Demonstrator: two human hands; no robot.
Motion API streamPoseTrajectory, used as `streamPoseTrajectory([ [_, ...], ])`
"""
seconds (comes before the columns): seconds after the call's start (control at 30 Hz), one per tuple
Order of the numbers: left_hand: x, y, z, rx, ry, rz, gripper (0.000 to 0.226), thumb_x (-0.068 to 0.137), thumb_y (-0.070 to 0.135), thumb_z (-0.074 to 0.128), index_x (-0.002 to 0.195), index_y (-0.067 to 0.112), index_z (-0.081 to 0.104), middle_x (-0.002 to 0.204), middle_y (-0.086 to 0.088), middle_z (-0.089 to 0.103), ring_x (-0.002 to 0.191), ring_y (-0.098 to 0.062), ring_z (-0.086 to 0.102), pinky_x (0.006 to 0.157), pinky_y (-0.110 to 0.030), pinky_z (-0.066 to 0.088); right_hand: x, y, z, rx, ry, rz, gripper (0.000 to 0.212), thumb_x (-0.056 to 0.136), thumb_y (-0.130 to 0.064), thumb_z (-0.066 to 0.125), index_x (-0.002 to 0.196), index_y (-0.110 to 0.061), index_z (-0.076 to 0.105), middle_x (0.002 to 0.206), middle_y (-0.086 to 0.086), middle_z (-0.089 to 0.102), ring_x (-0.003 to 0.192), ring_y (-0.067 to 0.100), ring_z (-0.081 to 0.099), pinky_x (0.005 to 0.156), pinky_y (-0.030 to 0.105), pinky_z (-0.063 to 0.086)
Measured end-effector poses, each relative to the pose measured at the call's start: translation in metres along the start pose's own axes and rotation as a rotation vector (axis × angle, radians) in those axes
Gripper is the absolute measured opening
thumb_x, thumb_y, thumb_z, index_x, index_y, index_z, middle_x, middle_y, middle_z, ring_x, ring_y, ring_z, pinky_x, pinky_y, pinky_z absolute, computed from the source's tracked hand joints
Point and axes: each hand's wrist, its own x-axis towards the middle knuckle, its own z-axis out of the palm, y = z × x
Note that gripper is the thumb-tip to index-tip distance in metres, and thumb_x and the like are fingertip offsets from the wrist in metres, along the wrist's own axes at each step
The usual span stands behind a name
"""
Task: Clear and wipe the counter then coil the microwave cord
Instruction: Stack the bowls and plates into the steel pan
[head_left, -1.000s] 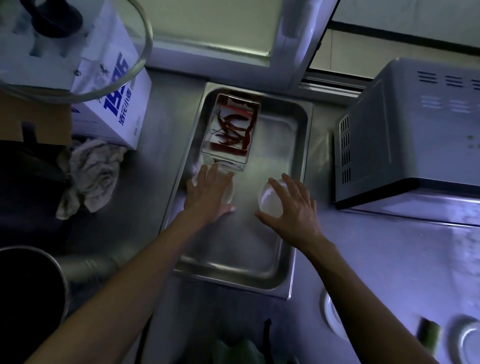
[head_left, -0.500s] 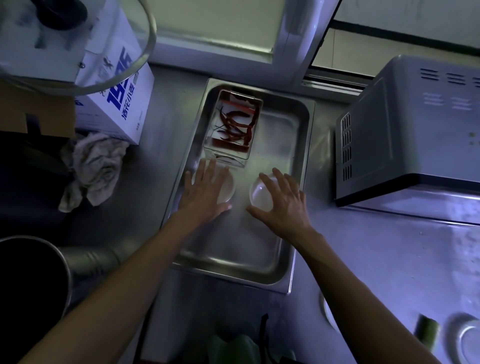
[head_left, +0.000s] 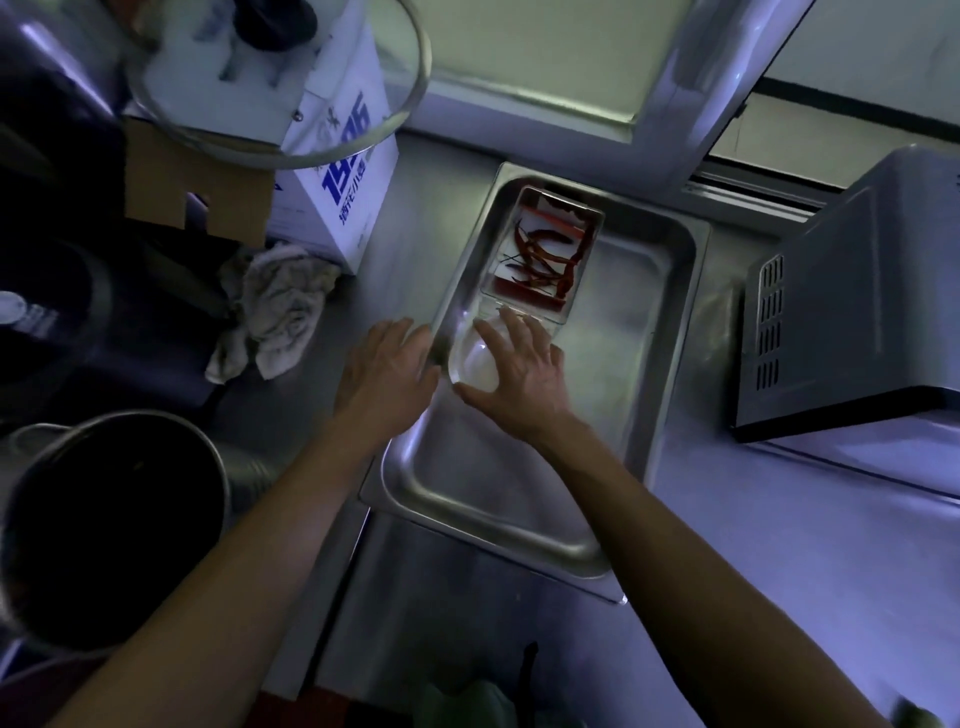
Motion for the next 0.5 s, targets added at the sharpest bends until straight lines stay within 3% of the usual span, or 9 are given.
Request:
streamPoseTrajectory([
  [0.13,0.002,-0.008,0.010,-0.036,-0.031,-0.056,0.031,0.089,0.035,0.054,0.111,0.013,0.053,0.115,-0.008,0.056,0.109,-0.033,0.049,0.087,-0.050,0.045,0.009,0.002,0.019,-0.058,-0.028,0.000,0.089,0.078,-0.068,0.065,0.152,-0.034,0.029,0.164,0.006,0.016,0.149,0.036,0.013,0.112,0.056,0.027],
  [0.33,0.001,-0.010,0.017,-0.091,-0.035,-0.083,0.046,0.090,0.033,0.057,0.131,0.012,0.053,0.130,-0.009,0.055,0.121,-0.034,0.047,0.098,-0.051,0.043,0.015,0.009,0.041,-0.097,-0.048,-0.016,0.089,0.079,-0.071,0.061,0.152,-0.034,0.027,0.165,0.006,0.012,0.151,0.037,0.010,0.114,0.056,0.025],
  [0.5,0.001,-0.008,0.018,-0.107,-0.020,-0.086,0.046,0.089,0.030,0.060,0.131,0.011,0.054,0.132,-0.011,0.055,0.123,-0.036,0.047,0.098,-0.053,0.044,0.014,0.013,0.053,-0.151,-0.068,-0.029,0.089,0.086,-0.075,0.044,0.157,-0.036,0.009,0.168,0.006,-0.004,0.153,0.038,-0.008,0.121,0.057,0.009],
])
